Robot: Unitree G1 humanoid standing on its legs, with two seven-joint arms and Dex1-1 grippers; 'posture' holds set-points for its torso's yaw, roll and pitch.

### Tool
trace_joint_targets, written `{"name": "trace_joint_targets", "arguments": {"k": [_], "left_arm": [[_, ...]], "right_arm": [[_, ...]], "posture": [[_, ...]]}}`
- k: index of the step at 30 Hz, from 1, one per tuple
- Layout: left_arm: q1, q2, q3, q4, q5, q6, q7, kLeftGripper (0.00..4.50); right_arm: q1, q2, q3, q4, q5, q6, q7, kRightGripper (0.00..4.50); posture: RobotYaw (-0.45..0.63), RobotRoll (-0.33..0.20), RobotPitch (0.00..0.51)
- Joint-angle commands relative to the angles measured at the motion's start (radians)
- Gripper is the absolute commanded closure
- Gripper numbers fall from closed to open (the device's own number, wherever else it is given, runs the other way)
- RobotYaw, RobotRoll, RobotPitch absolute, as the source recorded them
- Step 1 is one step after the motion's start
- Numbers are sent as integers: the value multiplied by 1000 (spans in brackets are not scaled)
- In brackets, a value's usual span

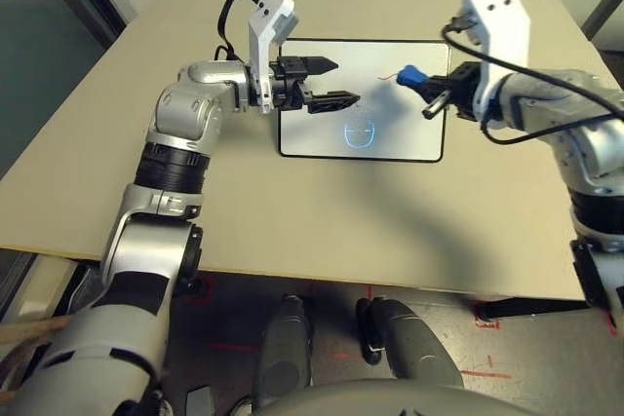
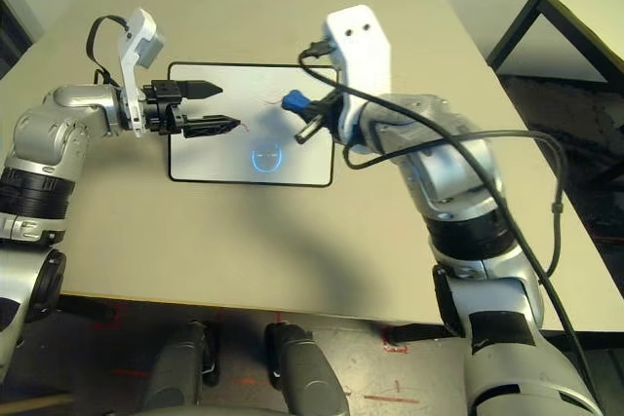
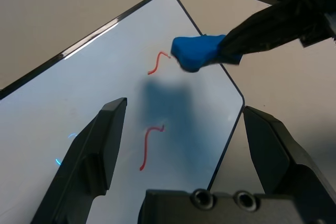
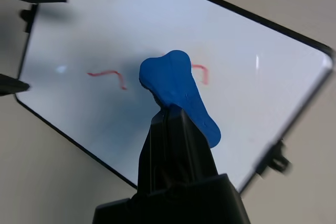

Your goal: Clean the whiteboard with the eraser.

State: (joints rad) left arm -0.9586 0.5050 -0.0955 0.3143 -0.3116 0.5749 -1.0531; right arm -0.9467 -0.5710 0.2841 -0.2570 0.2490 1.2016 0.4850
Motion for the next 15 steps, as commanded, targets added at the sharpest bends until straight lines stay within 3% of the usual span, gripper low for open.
{"name": "trace_joint_targets", "arguments": {"k": [1,6,15], "left_arm": [[2,10,5,1,8,-2,4,0],[6,19,8,-21,1,13,8,0],[25,30,11,-77,-15,54,19,0]], "right_arm": [[-32,33,34,45,-36,-70,1,4487],[-41,59,74,187,-126,-242,5,4487],[-24,110,68,336,-209,-380,19,4487]], "posture": [[-94,0,151],[-77,0,154],[-57,0,166]]}}
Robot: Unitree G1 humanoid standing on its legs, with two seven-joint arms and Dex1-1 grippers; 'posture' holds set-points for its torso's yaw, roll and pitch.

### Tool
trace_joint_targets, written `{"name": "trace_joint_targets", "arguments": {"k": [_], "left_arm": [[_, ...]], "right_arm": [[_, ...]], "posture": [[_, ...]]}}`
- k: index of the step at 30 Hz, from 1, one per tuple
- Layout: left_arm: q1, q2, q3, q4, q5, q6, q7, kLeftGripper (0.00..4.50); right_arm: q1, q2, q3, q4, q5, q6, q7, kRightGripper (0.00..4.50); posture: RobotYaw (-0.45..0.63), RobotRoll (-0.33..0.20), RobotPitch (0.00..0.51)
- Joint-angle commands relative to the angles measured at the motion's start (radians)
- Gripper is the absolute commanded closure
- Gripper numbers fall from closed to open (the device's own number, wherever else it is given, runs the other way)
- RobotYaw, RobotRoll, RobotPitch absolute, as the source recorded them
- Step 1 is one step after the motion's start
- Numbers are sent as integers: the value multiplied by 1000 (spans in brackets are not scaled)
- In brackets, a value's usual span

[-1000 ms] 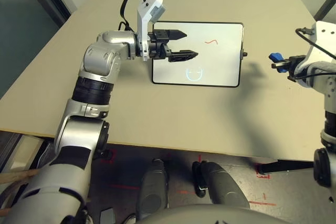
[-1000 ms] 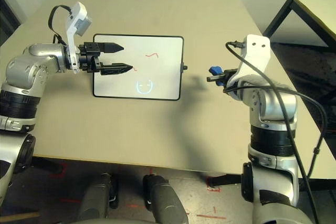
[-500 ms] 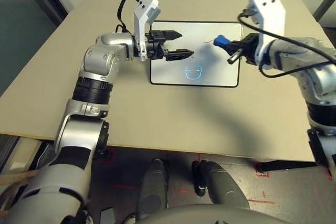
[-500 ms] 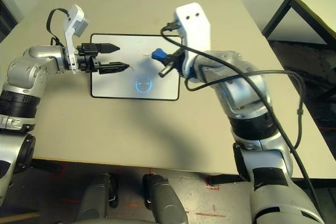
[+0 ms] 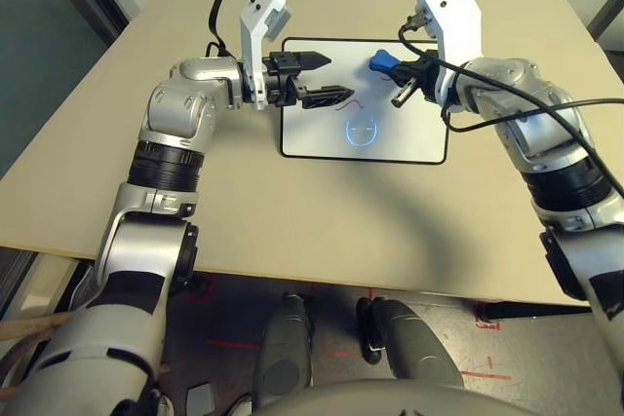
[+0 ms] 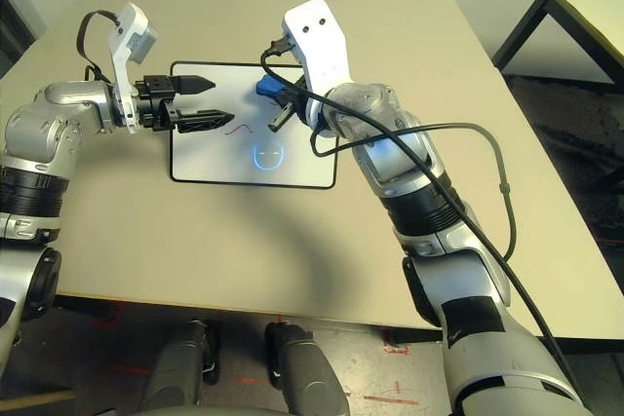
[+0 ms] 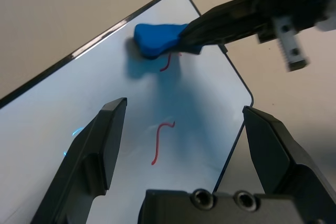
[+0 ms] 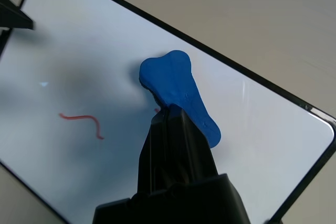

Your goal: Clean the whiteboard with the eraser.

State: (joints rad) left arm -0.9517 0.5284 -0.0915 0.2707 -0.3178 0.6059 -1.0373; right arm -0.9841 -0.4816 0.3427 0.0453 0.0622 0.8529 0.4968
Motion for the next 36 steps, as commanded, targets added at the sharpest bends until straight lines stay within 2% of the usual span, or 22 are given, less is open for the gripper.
{"name": "trace_joint_targets", "arguments": {"k": [1,11,17,28,36], "left_arm": [[19,8,7,-39,-11,28,5,0],[23,15,7,-70,-18,58,10,0],[22,18,5,-77,-23,62,13,0],[16,11,-3,-67,-25,61,13,0],[18,14,-7,-73,-27,66,4,0]], "right_arm": [[28,30,9,44,-25,-36,7,4487],[127,110,20,10,-36,1,24,4487],[158,127,23,4,-52,1,28,4487],[71,86,-73,145,-101,-86,-33,4487],[77,67,-100,119,-115,-64,-45,4487]], "posture": [[-57,0,166],[-44,0,175],[-42,0,177],[-58,0,176],[-60,0,176]]}}
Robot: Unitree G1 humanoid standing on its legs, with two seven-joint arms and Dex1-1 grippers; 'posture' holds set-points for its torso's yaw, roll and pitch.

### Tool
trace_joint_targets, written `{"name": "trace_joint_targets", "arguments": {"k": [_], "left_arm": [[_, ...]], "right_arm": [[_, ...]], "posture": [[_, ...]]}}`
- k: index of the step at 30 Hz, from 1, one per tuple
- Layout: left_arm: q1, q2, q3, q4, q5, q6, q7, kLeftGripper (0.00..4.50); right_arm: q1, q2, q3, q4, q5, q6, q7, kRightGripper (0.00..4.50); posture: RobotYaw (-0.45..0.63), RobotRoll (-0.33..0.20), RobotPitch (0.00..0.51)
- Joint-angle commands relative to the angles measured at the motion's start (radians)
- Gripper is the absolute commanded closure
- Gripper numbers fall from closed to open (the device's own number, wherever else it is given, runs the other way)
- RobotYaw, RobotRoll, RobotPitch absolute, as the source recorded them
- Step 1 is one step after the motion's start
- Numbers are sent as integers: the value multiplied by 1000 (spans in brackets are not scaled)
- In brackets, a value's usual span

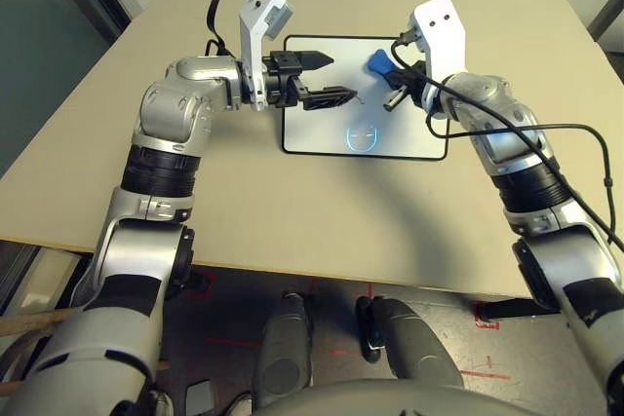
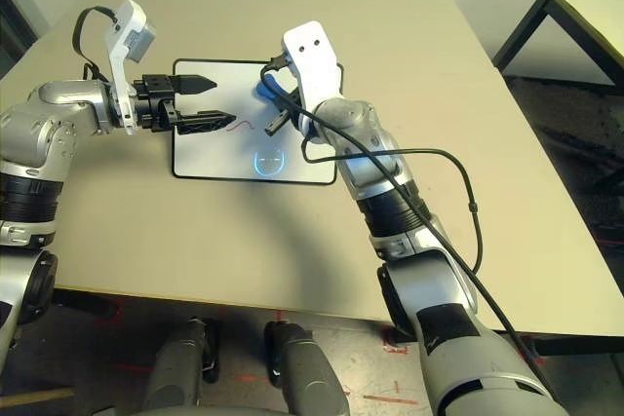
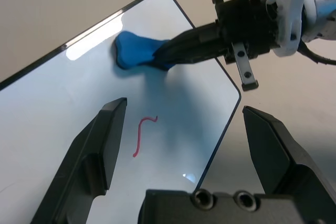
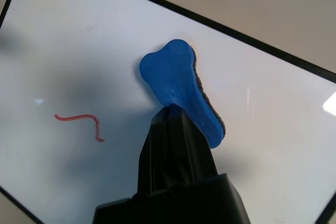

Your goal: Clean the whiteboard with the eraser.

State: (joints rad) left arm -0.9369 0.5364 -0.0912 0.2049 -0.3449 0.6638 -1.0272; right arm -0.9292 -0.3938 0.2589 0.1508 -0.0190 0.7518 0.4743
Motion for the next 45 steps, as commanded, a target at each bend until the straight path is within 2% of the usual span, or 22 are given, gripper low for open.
{"name": "trace_joint_targets", "arguments": {"k": [1,15,31,38,45], "left_arm": [[3,6,-8,-8,0,10,-7,0],[-10,5,-14,-6,2,16,-12,0],[-13,0,-16,4,5,10,-19,0],[-14,1,-15,4,6,12,-20,0],[-14,2,-15,-1,6,16,-18,0]], "right_arm": [[27,-22,-17,8,-33,41,-23,4487],[152,26,41,-137,-17,121,-10,4487],[26,-24,-52,-7,-46,50,-50,4487],[30,-27,-60,-1,-46,46,-53,4487],[96,9,-20,-92,-32,103,-43,4487]], "posture": [[-60,0,176],[-54,0,172],[-67,0,171],[-63,0,170],[-58,0,172]]}}
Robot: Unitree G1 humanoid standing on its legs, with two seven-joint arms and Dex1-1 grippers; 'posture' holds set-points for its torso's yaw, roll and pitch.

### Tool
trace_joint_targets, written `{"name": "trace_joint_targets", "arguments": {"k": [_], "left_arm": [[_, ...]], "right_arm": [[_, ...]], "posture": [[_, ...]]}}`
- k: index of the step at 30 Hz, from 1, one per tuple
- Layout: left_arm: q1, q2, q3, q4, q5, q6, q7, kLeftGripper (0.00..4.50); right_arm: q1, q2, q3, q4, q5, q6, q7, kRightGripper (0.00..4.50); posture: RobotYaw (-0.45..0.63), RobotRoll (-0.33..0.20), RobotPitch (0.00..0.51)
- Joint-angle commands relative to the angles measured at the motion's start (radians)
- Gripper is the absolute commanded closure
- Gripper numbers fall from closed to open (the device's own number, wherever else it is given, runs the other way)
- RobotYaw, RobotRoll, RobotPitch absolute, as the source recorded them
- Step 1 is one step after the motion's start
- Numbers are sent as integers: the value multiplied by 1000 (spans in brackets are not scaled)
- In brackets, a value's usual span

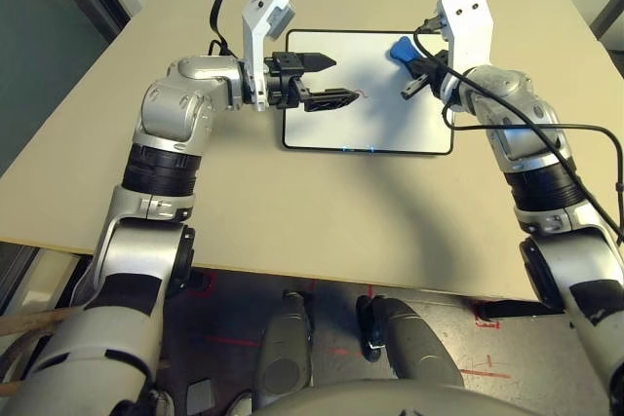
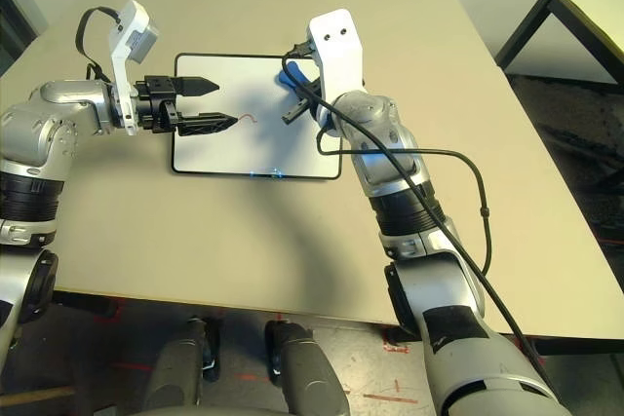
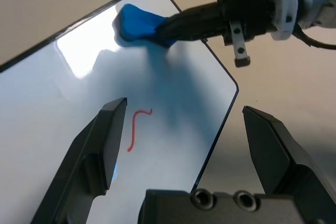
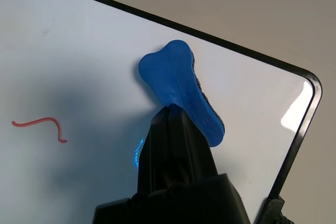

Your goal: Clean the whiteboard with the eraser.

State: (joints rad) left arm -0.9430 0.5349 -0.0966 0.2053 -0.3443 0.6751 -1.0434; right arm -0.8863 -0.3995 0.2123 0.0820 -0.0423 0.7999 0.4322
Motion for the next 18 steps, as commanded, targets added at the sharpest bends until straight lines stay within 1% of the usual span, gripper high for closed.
{"name": "trace_joint_targets", "arguments": {"k": [1,6,10,11,18], "left_arm": [[-8,4,-9,-1,5,5,-2,0],[-8,5,-9,-4,6,6,0,0],[-8,5,-10,-4,6,6,0,0],[-9,4,-10,-3,7,5,0,0],[-14,2,-11,10,10,-3,-2,0]], "right_arm": [[67,21,34,-44,-8,66,1,4487],[143,47,75,-159,0,128,12,4487],[157,49,80,-183,0,141,15,4487],[156,48,79,-182,0,140,15,4487],[56,35,14,-97,-4,95,-1,4487]], "posture": [[-57,0,171],[-55,0,170],[-54,0,169],[-55,0,168],[-61,0,166]]}}
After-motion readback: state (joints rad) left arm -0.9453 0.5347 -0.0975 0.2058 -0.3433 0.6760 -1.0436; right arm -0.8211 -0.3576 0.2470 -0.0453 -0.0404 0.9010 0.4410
